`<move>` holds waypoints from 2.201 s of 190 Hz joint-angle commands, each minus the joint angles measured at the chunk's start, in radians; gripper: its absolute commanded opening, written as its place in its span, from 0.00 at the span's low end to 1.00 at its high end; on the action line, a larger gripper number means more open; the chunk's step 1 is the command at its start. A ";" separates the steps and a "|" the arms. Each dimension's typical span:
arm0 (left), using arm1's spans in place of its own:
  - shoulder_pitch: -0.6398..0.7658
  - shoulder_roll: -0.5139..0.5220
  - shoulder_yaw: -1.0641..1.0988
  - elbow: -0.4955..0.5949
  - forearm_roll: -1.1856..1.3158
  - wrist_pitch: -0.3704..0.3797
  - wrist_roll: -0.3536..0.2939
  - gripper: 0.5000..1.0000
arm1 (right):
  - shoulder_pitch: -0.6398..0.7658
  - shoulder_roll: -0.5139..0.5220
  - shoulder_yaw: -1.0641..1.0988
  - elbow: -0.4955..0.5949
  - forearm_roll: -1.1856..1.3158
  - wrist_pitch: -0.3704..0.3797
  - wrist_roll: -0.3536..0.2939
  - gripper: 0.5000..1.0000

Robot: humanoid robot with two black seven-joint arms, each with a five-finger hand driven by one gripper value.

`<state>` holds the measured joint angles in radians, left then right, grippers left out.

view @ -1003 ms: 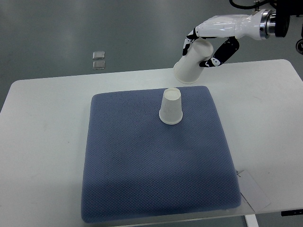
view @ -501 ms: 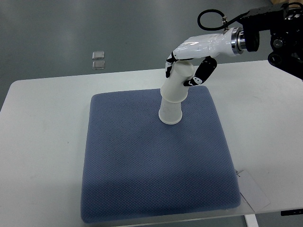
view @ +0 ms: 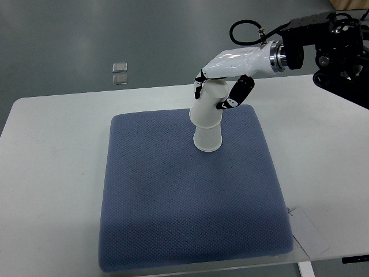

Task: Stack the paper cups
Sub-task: 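Lower the held cup onto the upside-down cup on the pad, then open the right hand and withdraw it away from the stacked cups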

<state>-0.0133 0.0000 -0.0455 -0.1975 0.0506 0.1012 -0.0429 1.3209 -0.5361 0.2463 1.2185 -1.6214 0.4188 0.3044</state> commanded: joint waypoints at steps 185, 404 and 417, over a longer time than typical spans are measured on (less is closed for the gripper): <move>0.000 0.000 0.001 0.000 0.000 0.000 0.000 1.00 | -0.058 0.050 -0.001 -0.051 0.000 -0.032 -0.030 0.63; 0.000 0.000 -0.001 0.001 0.000 0.000 0.000 1.00 | -0.580 0.268 0.880 -0.539 0.848 -0.282 -0.357 0.81; 0.000 0.000 0.001 0.001 0.000 0.000 0.000 1.00 | -0.597 0.288 0.896 -0.544 0.880 -0.336 -0.355 0.81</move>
<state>-0.0132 0.0000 -0.0452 -0.1974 0.0506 0.1012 -0.0430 0.7558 -0.2832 1.1089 0.6839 -0.8000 0.1542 -0.0452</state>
